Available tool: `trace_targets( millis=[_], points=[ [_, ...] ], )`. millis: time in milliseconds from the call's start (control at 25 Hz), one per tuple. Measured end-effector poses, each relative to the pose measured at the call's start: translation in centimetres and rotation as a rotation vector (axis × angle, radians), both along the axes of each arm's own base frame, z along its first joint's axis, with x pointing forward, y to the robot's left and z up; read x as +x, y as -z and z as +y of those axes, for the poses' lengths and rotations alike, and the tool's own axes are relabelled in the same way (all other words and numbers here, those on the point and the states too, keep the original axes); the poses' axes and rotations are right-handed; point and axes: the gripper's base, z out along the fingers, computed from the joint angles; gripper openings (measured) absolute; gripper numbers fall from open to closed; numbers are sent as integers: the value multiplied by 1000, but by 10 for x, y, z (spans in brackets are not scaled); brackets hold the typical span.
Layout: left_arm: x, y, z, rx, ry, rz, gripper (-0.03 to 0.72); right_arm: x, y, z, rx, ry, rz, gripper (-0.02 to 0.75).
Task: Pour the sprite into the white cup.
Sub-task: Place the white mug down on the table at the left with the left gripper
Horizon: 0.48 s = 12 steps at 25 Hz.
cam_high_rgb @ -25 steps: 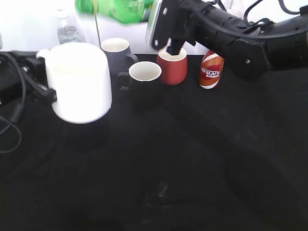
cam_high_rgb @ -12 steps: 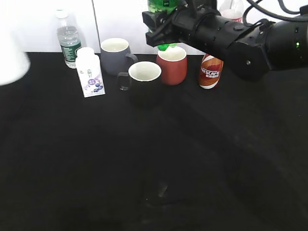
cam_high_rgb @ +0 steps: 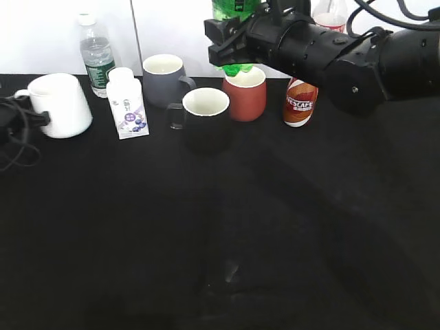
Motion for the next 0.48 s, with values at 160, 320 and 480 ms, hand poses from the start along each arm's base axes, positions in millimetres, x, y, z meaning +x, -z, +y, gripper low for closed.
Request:
trace_targets(
  millis=[160,320,480],
  points=[
    [3,6,0,-5,3,4,57,0,0,0,-1,0,2,384],
    [3,5,-1,-18,15,1,148,0,0,0,-1,0,2,384],
    [-4,5,-2,-25,25,-8,340,0,0,0,-1,0,2,384]
  ],
)
